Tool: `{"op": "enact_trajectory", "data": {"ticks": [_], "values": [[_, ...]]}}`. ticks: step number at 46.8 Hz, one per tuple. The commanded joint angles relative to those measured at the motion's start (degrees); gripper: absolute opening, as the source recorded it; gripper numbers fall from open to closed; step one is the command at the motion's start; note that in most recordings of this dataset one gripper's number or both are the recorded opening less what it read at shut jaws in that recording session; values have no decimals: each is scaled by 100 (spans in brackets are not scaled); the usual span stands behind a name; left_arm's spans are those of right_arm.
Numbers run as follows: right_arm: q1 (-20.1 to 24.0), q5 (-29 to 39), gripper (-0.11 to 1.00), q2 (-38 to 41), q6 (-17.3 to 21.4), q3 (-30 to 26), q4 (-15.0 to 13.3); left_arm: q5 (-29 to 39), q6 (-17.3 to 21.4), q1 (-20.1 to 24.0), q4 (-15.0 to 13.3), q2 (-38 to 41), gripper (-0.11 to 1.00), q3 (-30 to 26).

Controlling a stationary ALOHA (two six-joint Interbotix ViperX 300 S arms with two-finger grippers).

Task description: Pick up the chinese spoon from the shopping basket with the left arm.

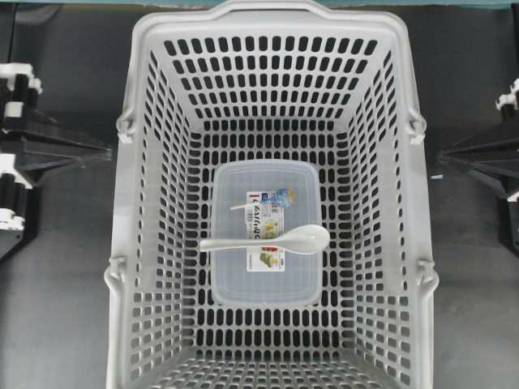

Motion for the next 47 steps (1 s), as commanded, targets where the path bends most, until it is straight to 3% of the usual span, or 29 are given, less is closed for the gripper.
{"op": "enact_trajectory", "data": {"ticks": [1,8,19,25,32,35,38,47], "values": [[18,44,-1,53,18,-114,26,765,88,-62,26,369,0,-580],[18,185,-1,53,18,-167,18,1767,132,-53,26,958,0,-1266],[26,422,3,53,18,-176,26,2417,123,-220,26,1978,0,-2109],[44,527,20,62,-35,-176,18,2681,79,-229,26,2496,0,-2479],[44,633,52,62,-53,-167,18,2927,70,-264,26,2971,2,-2812],[44,633,65,62,-70,-167,18,3076,-9,-264,26,3208,12,-2988],[44,659,71,53,-123,-158,18,3243,-62,-308,26,3419,30,-3138],[44,659,72,35,-229,-149,18,3727,-220,-510,26,4210,83,-3691]]}}
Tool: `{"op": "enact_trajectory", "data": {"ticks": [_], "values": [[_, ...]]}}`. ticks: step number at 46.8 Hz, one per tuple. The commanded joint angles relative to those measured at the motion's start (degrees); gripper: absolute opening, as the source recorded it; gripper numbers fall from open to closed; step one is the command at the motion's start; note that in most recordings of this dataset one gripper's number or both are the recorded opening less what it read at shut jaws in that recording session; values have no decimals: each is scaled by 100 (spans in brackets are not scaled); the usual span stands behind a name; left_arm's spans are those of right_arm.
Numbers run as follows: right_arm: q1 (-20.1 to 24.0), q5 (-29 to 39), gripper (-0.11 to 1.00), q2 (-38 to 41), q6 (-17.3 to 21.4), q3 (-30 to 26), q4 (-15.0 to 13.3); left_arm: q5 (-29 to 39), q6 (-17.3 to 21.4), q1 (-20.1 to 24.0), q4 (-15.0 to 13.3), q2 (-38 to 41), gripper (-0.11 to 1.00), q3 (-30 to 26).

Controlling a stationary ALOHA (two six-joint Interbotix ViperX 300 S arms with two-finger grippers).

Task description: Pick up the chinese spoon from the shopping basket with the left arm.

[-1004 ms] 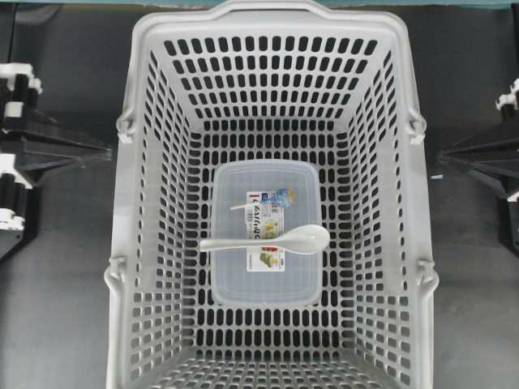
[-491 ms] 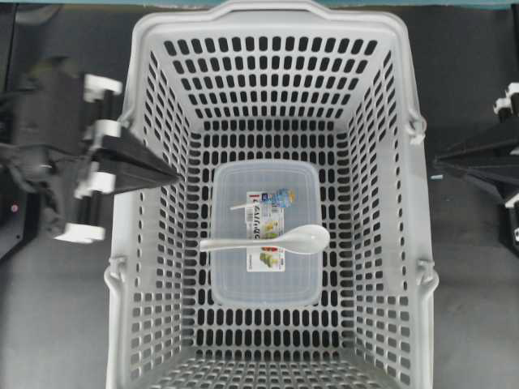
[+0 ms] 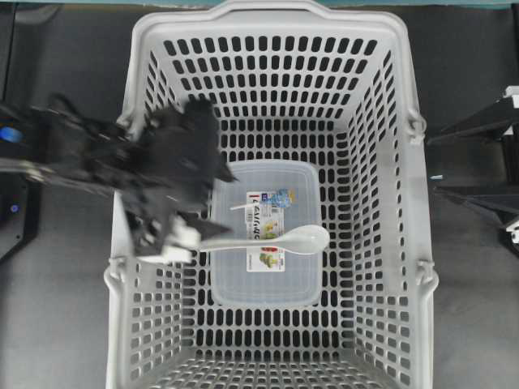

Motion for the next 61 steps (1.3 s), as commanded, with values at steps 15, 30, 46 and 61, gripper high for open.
{"op": "enact_trajectory", "data": {"ticks": [15,30,46,61], "values": [[0,-26,71,26,-18,-70,18,659,-132,-264,18,1521,85,-1160],[0,-26,71,18,-18,-35,18,694,-132,-264,18,2268,84,-1301],[-53,-18,71,18,-18,0,18,650,-167,-246,18,2575,83,-1187],[-53,-18,71,9,0,35,18,677,-149,-255,18,2549,26,-1178]]}}
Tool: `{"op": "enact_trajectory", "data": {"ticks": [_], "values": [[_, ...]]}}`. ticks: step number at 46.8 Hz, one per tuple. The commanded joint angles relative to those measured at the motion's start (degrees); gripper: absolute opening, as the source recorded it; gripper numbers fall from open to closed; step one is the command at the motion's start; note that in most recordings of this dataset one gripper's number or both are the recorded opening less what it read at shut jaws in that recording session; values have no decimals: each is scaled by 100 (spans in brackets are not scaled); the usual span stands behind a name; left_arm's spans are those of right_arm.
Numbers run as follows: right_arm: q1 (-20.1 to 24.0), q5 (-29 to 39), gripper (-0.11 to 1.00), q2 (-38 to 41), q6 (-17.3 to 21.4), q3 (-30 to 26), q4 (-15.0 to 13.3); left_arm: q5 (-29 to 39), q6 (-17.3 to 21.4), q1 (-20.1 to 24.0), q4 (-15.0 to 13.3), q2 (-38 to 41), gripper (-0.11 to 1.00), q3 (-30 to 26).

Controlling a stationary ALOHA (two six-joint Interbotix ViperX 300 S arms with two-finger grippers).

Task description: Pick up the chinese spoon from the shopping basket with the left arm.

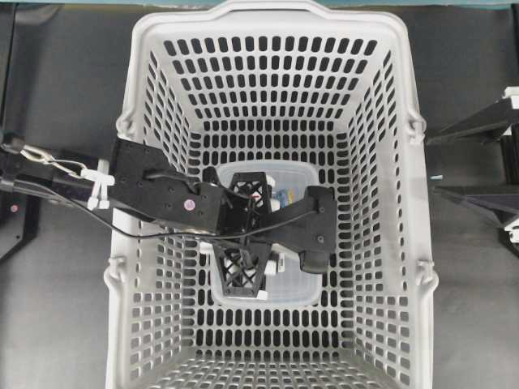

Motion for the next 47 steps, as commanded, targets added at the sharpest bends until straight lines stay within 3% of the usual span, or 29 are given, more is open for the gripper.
{"op": "enact_trajectory", "data": {"ticks": [1,3,11,17,41,47], "values": [[-9,-26,71,26,0,-35,18,18,18,-9,18,-18,20,-53],[-9,-35,71,18,0,-35,18,26,18,0,18,-18,15,-70],[-18,-26,71,18,9,-18,18,176,0,-9,18,-114,15,-352],[-18,-35,71,9,9,-9,18,791,-18,0,18,-272,15,-835],[-18,-44,71,9,35,9,18,3401,26,-35,18,-413,15,-3981],[-18,-53,71,0,35,26,18,3902,53,-26,18,-193,15,-4351]]}}
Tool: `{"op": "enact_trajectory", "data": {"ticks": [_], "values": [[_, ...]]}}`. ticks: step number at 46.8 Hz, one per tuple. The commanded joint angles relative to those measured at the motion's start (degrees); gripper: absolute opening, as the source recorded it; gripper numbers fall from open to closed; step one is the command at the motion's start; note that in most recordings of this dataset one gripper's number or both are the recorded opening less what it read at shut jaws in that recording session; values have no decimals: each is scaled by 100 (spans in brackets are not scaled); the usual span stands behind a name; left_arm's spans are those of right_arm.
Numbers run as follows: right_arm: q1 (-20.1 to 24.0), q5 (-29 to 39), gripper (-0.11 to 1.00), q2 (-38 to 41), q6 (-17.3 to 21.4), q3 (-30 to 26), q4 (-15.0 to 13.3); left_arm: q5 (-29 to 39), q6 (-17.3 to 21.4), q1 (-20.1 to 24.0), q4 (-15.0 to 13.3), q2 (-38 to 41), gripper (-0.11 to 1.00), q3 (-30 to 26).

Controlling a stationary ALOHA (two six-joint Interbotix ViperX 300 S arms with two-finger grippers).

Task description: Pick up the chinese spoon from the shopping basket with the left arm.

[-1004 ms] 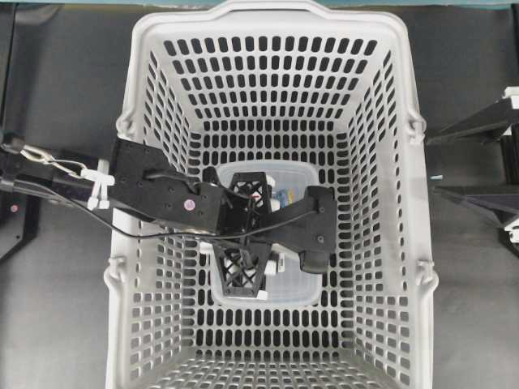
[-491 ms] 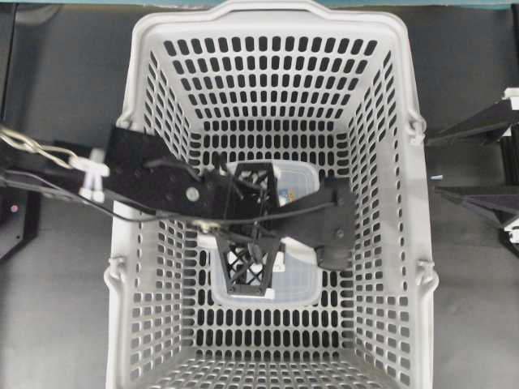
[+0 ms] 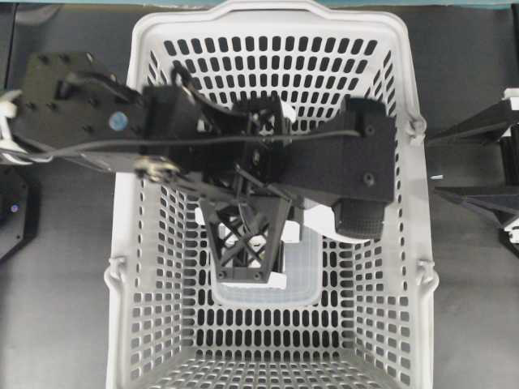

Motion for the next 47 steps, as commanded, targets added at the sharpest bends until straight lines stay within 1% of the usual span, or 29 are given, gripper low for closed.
{"op": "enact_trajectory", "data": {"ticks": [1,5,26,36,43,47], "values": [[-18,-44,71,18,9,-35,18,334,18,-9,18,62,15,-360],[-18,-44,71,0,9,-35,18,413,18,9,18,123,15,-387],[-18,-44,71,-53,9,-35,18,396,26,9,18,167,15,-316],[-18,-44,71,-70,9,-35,18,-123,18,-9,18,9,15,158],[-18,-44,71,-88,9,-35,18,-211,-44,0,18,-185,15,554],[-18,-44,71,-88,9,-35,18,-299,-62,-18,18,-220,15,633]]}}
